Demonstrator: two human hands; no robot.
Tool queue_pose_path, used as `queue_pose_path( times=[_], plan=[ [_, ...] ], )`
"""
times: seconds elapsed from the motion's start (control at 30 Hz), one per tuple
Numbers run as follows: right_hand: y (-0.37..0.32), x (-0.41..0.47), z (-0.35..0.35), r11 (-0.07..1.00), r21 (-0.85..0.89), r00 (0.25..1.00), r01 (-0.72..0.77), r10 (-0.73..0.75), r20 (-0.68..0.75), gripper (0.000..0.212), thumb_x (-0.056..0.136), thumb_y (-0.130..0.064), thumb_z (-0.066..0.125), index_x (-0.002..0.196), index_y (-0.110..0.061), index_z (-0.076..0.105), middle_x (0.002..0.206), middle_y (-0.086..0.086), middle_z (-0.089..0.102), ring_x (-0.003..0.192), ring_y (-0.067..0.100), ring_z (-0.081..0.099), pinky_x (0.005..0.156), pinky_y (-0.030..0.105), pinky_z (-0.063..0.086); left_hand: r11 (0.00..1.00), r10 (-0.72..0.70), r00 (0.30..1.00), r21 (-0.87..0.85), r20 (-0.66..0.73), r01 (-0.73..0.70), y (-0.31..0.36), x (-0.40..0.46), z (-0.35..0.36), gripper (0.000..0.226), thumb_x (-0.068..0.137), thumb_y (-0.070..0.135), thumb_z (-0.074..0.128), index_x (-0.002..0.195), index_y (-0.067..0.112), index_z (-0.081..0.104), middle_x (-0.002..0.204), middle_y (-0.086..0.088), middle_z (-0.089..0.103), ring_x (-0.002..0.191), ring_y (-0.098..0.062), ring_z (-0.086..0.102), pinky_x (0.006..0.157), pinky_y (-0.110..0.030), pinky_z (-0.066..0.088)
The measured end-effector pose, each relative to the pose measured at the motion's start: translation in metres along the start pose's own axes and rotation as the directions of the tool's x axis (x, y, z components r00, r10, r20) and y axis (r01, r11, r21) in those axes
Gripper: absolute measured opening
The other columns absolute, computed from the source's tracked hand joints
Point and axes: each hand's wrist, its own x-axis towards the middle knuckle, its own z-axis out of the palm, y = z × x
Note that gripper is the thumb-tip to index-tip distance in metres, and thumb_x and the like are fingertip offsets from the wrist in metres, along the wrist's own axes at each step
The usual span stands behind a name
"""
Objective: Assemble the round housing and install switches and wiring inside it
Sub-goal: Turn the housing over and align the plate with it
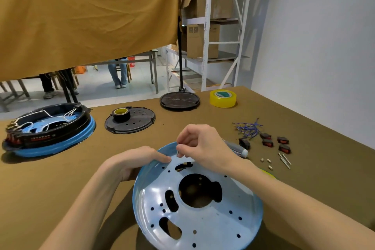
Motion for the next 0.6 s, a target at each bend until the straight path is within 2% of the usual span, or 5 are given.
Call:
queue_pose_path(
  times=[0.07, 0.2, 0.27, 0.5, 0.6],
  plan=[
    [0.003, 0.005, 0.007, 0.999, -0.043, 1.0, -0.006, 0.007, 0.02, 0.006, 0.089, -0.003, 0.074, 0.094, -0.004, 0.071, 0.081, 0.007, 0.077, 0.071, 0.014, 0.076, 0.074, 0.037, 0.064, 1.0, 0.005, 1.0, 0.002, 0.0, -0.005, -0.001, 0.0, -0.001, 0.037, 0.09, 0.044, 0.073, 0.111, 0.013, 0.075, 0.102, -0.008, 0.08, 0.087, -0.022, 0.078, 0.072, -0.032, 0.06],
    [0.007, 0.01, 0.011, 0.997, -0.071, 0.999, -0.013, 0.016, 0.04, 0.007, 0.089, -0.005, 0.076, 0.09, -0.01, 0.072, 0.081, 0.006, 0.078, 0.073, 0.013, 0.076, 0.076, 0.038, 0.065, 1.0, 0.031, 1.0, 0.0, 0.0, -0.031, -0.002, 0.001, -0.001, 0.041, 0.087, 0.046, 0.074, 0.111, 0.014, 0.075, 0.103, -0.008, 0.079, 0.093, -0.025, 0.077, 0.085, -0.037, 0.06],
    [0.009, 0.011, 0.013, 0.998, -0.066, 0.999, -0.009, 0.012, 0.052, 0.009, 0.089, -0.004, 0.075, 0.089, -0.012, 0.071, 0.081, 0.006, 0.078, 0.074, 0.014, 0.077, 0.076, 0.037, 0.065, 0.999, 0.033, 0.999, -0.028, 0.014, -0.032, -0.002, -0.001, 0.0, 0.041, 0.088, 0.044, 0.073, 0.114, 0.013, 0.073, 0.104, -0.009, 0.079, 0.093, -0.025, 0.076, 0.085, -0.036, 0.059],
    [0.01, 0.014, 0.018, 0.999, -0.036, 0.997, 0.031, -0.028, 0.077, 0.005, 0.091, -0.001, 0.073, 0.094, -0.005, 0.073, 0.082, 0.006, 0.078, 0.073, 0.014, 0.077, 0.076, 0.035, 0.065, 0.934, 0.137, 0.975, -0.35, 0.175, -0.069, -0.005, -0.017, -0.002, 0.045, 0.095, 0.044, 0.067, 0.125, 0.011, 0.068, 0.113, -0.014, 0.076, 0.092, -0.022, 0.074, 0.076, -0.032, 0.06],
    [0.009, 0.016, 0.02, 0.996, -0.068, 0.996, 0.056, -0.051, 0.073, 0.006, 0.091, -0.001, 0.073, 0.093, -0.006, 0.073, 0.082, 0.006, 0.078, 0.073, 0.013, 0.076, 0.075, 0.035, 0.065, 0.916, 0.172, 0.968, -0.39, 0.181, -0.09, -0.007, -0.018, -0.002, 0.048, 0.095, 0.047, 0.065, 0.128, 0.012, 0.068, 0.119, -0.016, 0.074, 0.097, -0.023, 0.075, 0.078, -0.032, 0.06]
  ],
)
